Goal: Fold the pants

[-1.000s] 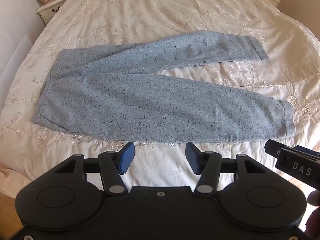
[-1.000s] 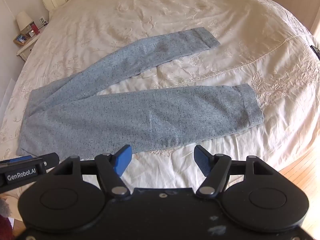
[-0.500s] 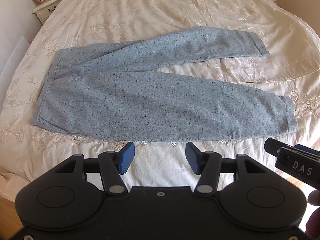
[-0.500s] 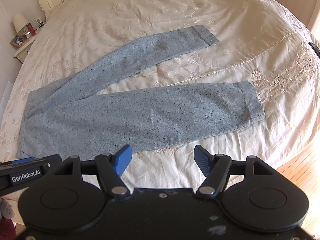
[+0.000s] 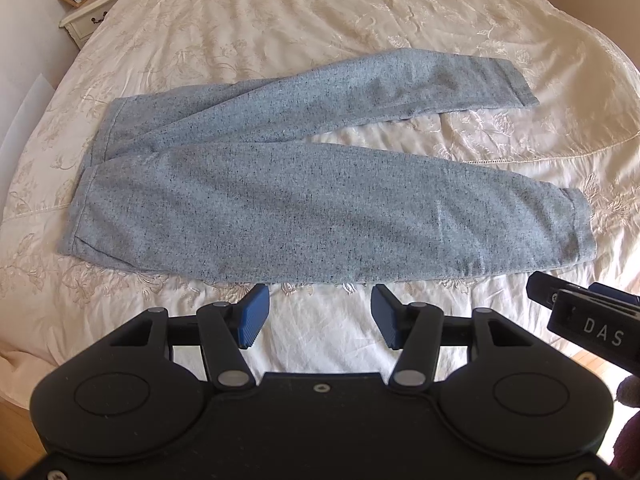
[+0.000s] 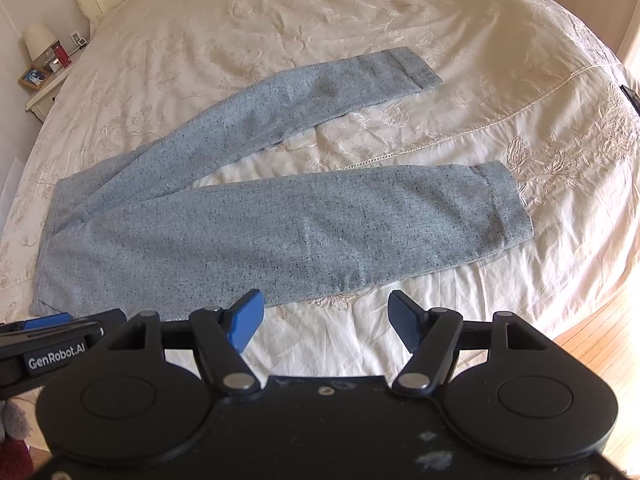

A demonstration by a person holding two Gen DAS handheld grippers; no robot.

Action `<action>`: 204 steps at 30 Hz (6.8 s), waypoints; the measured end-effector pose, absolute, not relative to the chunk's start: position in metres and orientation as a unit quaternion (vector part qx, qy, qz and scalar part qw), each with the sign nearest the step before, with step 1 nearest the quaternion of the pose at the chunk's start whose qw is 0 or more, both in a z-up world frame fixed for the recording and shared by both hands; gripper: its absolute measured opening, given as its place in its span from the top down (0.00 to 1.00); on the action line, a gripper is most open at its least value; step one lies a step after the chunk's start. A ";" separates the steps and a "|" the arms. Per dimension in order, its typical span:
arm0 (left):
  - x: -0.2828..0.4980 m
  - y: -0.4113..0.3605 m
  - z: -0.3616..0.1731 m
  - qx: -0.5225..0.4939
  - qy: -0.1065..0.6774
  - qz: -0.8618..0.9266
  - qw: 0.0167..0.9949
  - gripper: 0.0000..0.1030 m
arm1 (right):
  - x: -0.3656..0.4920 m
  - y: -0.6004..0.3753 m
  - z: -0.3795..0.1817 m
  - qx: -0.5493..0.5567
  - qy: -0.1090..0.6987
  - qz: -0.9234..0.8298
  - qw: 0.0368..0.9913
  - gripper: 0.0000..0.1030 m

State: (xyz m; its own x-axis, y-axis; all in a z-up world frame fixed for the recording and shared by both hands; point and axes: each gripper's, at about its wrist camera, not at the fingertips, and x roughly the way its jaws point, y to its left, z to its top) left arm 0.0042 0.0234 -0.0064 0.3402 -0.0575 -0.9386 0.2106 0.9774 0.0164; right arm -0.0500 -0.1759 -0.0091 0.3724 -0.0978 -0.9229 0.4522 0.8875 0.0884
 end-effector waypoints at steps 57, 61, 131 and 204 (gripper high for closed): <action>0.099 0.072 -0.037 0.106 0.564 -0.118 0.810 0.42 | 0.025 -0.149 -0.042 0.185 0.583 -0.171 0.772 0.30; 0.133 0.068 -0.033 0.101 0.544 -0.119 0.824 0.43 | 0.045 -0.169 -0.043 0.194 0.583 -0.169 0.770 0.31; 0.415 0.116 -0.164 -0.050 0.652 0.127 0.746 0.47 | 0.213 -0.437 -0.180 0.196 0.565 -0.281 0.751 0.94; 0.444 0.078 -0.217 -0.036 0.726 0.059 0.684 0.55 | 0.082 -0.375 -0.165 0.227 0.570 -0.262 0.745 0.94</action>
